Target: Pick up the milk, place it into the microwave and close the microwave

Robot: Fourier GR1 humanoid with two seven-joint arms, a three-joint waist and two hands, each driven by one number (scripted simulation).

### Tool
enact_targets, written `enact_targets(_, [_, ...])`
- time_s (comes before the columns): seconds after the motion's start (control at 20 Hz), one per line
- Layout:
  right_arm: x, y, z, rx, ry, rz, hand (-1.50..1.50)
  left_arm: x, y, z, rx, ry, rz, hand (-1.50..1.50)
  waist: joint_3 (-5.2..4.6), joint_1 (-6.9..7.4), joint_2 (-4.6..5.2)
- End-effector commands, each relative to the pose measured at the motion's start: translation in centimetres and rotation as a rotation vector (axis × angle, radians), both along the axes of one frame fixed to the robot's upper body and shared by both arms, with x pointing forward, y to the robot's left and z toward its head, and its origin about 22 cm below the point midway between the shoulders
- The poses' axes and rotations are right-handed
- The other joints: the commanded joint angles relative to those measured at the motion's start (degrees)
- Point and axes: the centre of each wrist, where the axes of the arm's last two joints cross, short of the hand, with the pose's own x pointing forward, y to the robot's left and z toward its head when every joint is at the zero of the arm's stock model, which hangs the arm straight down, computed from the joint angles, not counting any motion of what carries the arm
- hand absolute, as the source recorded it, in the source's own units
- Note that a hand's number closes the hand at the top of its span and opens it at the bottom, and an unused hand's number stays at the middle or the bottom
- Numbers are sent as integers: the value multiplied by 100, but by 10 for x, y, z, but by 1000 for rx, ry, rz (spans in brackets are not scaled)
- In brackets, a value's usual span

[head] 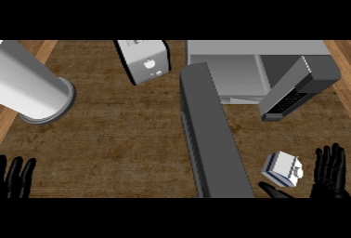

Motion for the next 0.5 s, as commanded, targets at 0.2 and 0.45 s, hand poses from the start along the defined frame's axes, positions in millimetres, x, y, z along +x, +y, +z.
enact_targets(0.2, [-2,4,-32,-9,15,25,-150,3,6,-3,-7,-9,-5,-150,-2,3,4])
enact_targets(0.45, [-6,-41,-46,-57,11,44,-150,-14,11,3,9,15,-13,-150,-1,22,1])
